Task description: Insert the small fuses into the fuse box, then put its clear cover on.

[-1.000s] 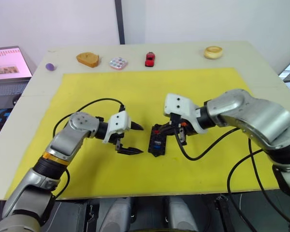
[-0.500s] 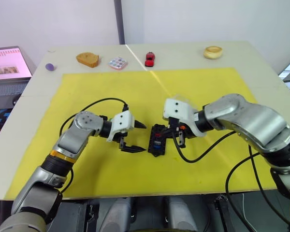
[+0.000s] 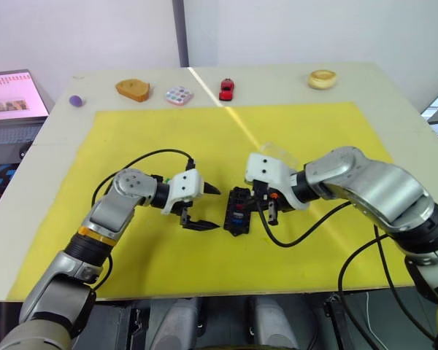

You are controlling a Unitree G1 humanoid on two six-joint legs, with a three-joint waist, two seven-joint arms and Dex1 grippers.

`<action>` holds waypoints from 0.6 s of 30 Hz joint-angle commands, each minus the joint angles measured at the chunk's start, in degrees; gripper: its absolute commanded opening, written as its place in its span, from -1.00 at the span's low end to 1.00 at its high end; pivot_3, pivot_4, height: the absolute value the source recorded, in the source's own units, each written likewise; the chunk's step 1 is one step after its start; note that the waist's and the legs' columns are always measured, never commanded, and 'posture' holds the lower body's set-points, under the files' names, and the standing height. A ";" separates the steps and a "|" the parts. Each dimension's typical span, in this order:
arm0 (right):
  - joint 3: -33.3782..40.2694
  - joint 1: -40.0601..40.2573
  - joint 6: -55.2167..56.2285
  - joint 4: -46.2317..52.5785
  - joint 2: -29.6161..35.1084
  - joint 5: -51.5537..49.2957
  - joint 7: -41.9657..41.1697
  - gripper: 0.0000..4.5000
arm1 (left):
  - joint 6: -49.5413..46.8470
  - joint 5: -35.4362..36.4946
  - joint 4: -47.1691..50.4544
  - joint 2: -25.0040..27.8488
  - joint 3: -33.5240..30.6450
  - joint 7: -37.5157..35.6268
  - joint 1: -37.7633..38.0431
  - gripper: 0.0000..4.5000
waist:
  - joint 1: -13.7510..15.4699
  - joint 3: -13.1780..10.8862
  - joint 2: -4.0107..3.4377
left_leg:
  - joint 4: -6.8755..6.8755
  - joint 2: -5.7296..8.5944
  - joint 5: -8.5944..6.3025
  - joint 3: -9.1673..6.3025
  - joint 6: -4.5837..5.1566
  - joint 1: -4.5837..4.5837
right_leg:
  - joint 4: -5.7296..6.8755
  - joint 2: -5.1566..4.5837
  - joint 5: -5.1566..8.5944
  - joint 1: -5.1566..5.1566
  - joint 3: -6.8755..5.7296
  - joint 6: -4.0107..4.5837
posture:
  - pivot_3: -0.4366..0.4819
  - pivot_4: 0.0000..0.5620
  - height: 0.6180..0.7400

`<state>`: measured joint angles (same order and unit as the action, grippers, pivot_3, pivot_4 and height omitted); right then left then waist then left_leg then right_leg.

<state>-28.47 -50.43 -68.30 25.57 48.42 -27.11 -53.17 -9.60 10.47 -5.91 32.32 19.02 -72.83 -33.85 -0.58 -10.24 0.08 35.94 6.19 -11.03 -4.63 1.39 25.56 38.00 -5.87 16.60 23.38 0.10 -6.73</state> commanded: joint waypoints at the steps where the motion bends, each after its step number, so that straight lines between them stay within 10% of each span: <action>1: 0.55 -0.23 0.54 0.75 -0.05 0.91 -0.05 -1.00 | 0.52 -0.26 1.85 0.02 -0.27 -0.29 -0.09 0.98 | 0.01 0.00 0.00 | 0.00 0.00 0.00 0.00 0.00 0.00 | 0.00 0.00 0.00 0.00 0.00 0.00 | -0.05 -0.47 1.00; 18: -4.32 1.48 -0.34 1.91 -1.07 4.52 2.26 -1.00 | 0.66 -0.64 1.71 -0.13 -0.05 -0.69 -0.20 0.98 | -0.06 0.04 0.01 | 0.01 0.00 0.00 -0.02 0.00 -0.06 | 0.01 0.01 0.00 -0.04 -0.02 0.00 | -0.05 -0.47 1.00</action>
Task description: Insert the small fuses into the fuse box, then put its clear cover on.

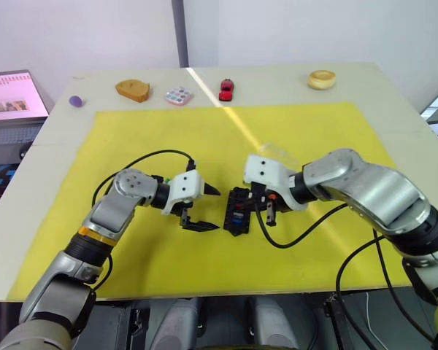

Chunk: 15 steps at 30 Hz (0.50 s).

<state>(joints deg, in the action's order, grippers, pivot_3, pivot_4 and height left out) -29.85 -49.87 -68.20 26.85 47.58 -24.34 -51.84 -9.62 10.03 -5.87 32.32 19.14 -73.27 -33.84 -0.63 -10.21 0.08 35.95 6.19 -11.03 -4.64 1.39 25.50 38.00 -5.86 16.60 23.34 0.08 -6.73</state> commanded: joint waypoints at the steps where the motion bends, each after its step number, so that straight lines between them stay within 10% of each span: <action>1: -3.39 0.91 -0.63 0.69 -0.19 2.14 0.98 -1.00 | 0.61 -0.23 1.80 -0.09 -0.15 -0.24 -0.11 0.98 | 0.00 0.02 0.01 | 0.00 0.00 0.00 0.00 0.00 -0.02 | 0.00 0.00 0.00 -0.01 0.00 0.00 | -0.05 -0.47 1.00; 15: -4.36 0.75 -2.86 -0.33 -1.15 2.03 -1.01 -1.00 | 0.62 -0.77 2.02 -0.40 -0.21 0.29 0.19 0.98 | 0.01 0.06 0.04 | 0.02 0.00 0.00 -0.04 0.00 -0.12 | 0.00 0.00 0.00 -0.02 -0.05 0.00 | -0.05 -0.47 1.00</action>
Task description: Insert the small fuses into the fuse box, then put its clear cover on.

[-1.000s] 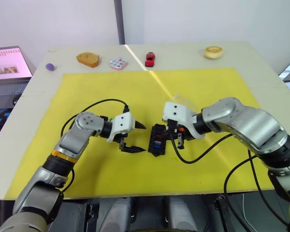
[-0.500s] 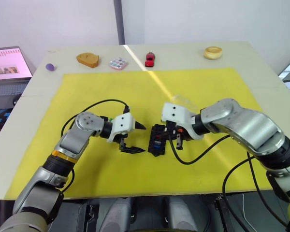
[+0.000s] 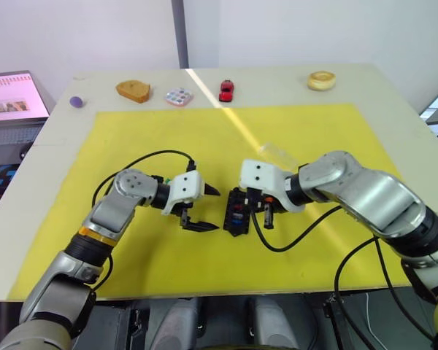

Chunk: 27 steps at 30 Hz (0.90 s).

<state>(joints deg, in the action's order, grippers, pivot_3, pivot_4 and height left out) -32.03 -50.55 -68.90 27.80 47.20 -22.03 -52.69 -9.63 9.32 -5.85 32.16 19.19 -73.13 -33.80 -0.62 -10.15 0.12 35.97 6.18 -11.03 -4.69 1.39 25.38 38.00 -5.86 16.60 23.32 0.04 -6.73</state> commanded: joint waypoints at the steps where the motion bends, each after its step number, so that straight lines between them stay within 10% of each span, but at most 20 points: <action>1: -2.29 1.52 -2.33 -1.60 -0.89 -0.16 -0.10 -1.00 | 0.61 -0.05 1.99 -0.28 -0.28 0.17 0.18 0.98 | -0.01 0.01 0.01 | 0.00 0.00 0.00 0.00 0.00 0.00 | 0.00 0.00 0.00 -0.01 0.00 0.00 | -0.05 -0.47 1.00; 27: 3.13 -3.03 -10.77 -0.95 -4.43 -5.44 0.91 -1.00 | 0.88 -0.33 1.56 -0.52 -0.50 0.43 -0.09 0.98 | -0.02 0.06 0.02 | -0.01 0.00 0.00 -0.02 0.00 0.03 | 0.01 0.00 0.00 -0.06 0.00 0.00 | -0.05 -0.47 1.00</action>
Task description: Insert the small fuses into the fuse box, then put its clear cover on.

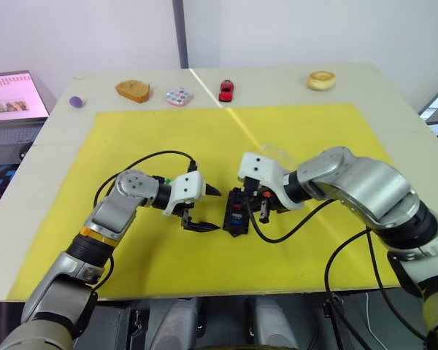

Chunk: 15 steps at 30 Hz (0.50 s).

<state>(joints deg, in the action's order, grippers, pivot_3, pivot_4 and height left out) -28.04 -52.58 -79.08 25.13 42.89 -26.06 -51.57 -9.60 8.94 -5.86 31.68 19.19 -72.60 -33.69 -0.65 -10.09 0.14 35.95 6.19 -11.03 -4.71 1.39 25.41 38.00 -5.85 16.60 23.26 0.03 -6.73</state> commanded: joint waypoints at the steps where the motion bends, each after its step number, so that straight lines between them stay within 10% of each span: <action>1: -0.74 -1.01 -0.93 1.73 -0.32 -1.57 -0.09 -1.00 | 0.82 0.05 1.57 -0.07 -0.49 -0.08 -0.21 0.98 | 0.00 0.00 0.00 | 0.00 0.00 0.00 0.00 0.00 0.00 | 0.00 0.00 0.00 0.00 0.00 0.00 | -0.05 -0.47 1.00; 15: -1.73 -2.72 0.53 0.34 0.44 -1.09 0.97 -1.00 | 0.62 0.01 2.08 -0.44 -0.26 0.02 -0.16 0.98 | 0.03 -0.01 0.00 | 0.00 0.00 0.00 0.00 0.00 0.03 | 0.00 0.00 0.00 0.03 0.00 0.00 | -0.05 -0.47 1.00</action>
<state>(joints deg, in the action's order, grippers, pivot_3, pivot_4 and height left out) -29.03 -54.51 -80.35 24.69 42.48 -27.73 -50.61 -9.61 8.92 -5.84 31.37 19.20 -72.54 -33.69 -0.62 -10.10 0.14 35.95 6.19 -11.03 -4.70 1.39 25.44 38.01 -5.85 16.60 23.29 0.03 -6.73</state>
